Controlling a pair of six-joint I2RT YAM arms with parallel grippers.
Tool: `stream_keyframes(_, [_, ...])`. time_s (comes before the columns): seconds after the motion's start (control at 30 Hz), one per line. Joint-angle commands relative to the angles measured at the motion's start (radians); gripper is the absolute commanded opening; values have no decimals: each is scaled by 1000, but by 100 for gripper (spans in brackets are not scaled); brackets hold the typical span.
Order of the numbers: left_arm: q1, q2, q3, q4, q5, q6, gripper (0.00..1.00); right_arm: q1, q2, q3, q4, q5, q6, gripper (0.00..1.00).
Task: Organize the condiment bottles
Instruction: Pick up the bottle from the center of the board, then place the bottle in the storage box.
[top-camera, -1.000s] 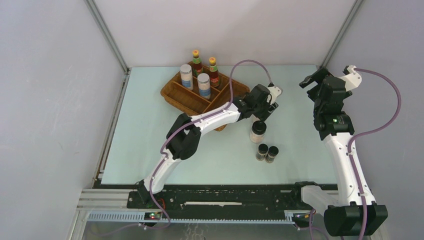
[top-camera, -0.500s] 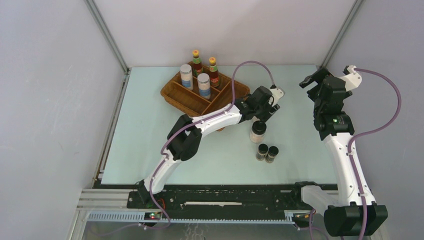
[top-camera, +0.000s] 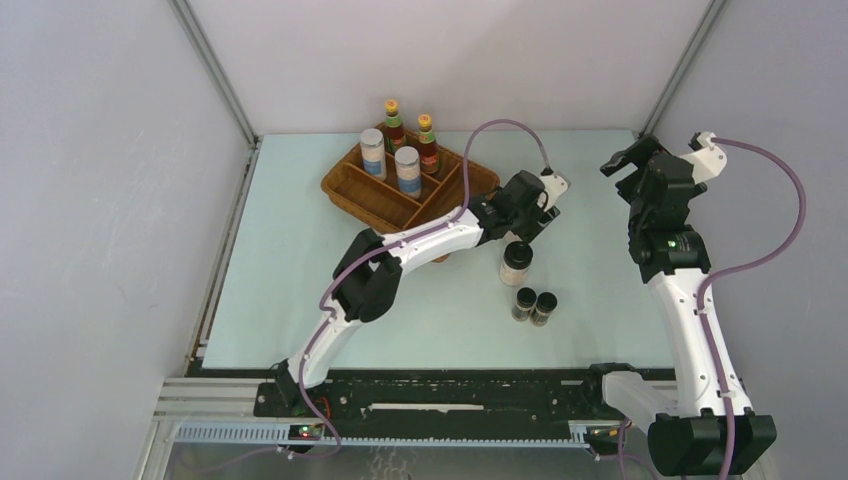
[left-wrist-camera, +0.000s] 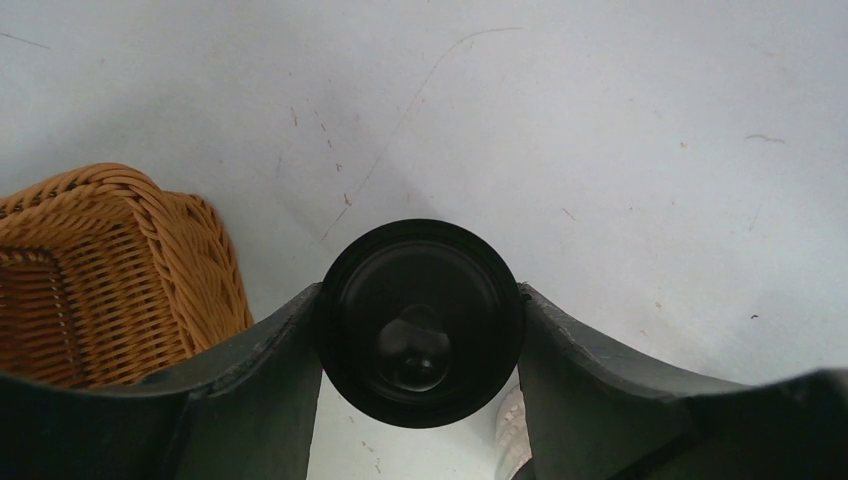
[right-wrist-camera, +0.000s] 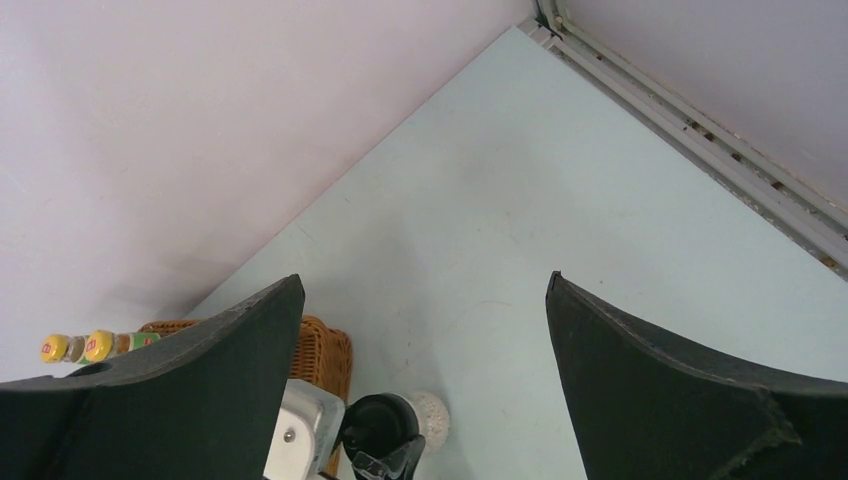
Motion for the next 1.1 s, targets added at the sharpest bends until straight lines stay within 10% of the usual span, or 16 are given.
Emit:
stream_keyframes(0.0, [-6,-139,3,86,-28,24,0,3,-25,2,3,34,7,100])
stream_keyframes(1.07, [88,-497,-147,-1,-297,-14,0,-4,-6,2,21,35,-17,100])
